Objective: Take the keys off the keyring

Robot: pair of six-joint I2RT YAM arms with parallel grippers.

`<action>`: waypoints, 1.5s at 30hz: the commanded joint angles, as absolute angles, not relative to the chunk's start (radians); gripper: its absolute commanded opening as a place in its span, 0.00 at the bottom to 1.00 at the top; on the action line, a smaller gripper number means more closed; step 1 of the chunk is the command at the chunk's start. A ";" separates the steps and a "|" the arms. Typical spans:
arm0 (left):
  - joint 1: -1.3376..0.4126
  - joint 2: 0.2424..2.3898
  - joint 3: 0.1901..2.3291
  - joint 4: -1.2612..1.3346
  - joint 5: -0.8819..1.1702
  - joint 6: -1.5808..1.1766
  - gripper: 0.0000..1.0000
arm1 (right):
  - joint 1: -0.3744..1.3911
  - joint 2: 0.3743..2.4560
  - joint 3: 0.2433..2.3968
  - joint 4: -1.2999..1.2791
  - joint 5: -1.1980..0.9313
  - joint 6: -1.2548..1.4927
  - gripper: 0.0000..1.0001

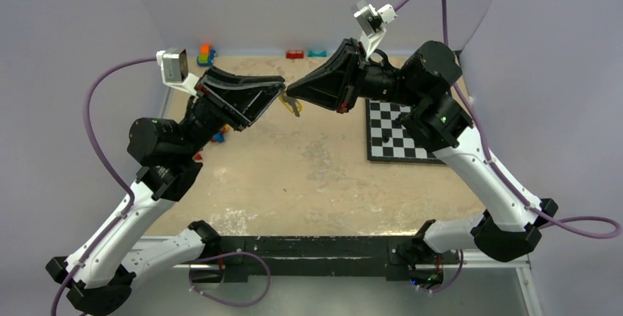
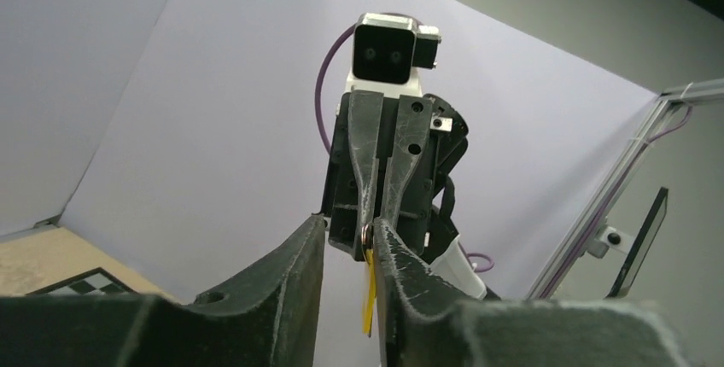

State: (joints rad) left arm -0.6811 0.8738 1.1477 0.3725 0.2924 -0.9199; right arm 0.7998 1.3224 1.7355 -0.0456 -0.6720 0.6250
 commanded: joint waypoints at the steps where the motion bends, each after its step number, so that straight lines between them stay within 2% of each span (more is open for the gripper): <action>1: -0.680 0.857 1.179 0.300 0.332 -0.848 0.38 | 0.804 1.303 1.736 -0.041 -0.667 0.614 0.03; 4: -0.680 0.852 1.214 0.219 0.351 -0.791 0.54 | 0.805 1.289 1.726 -0.059 -0.665 0.604 0.02; 10: -0.678 0.832 1.274 0.065 0.367 -0.690 0.76 | 0.804 1.258 1.705 -0.074 -0.670 0.590 0.01; 13: -0.677 0.830 1.319 -0.042 0.377 -0.629 0.82 | 0.803 1.252 1.702 -0.091 -0.675 0.581 0.00; 18: -0.672 0.843 1.403 -0.179 0.408 -0.533 0.86 | 0.804 1.241 1.692 -0.118 -0.687 0.568 0.00; 22: -0.664 0.890 1.503 -0.285 0.475 -0.460 0.84 | 0.803 1.245 1.699 -0.146 -0.737 0.561 0.00; 31: -0.640 1.005 1.759 -0.559 0.589 -0.289 0.69 | 0.804 1.258 1.768 -0.312 -0.848 0.475 0.00; 37: -0.618 1.118 1.919 -0.700 0.738 -0.244 0.58 | 0.804 1.277 1.849 -0.422 -0.895 0.398 0.00; 45: -0.599 1.203 1.982 -0.738 0.900 -0.278 0.47 | 0.804 1.296 1.887 -0.477 -0.928 0.351 0.00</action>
